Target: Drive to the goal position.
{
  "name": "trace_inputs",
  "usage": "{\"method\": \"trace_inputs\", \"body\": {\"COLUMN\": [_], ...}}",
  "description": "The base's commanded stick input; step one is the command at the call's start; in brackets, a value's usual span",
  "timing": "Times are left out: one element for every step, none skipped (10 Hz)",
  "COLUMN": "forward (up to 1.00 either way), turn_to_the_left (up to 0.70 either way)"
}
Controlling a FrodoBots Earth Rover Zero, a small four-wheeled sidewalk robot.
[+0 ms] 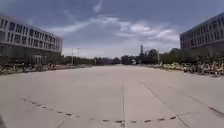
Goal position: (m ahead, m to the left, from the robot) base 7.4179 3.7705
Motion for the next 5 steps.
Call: {"method": "trace_inputs", "body": {"forward": [0.6,0.6,0.6,0.6,0.6], "turn_to_the_left": [0.0,0.0,0.0,0.0,0.0]}}
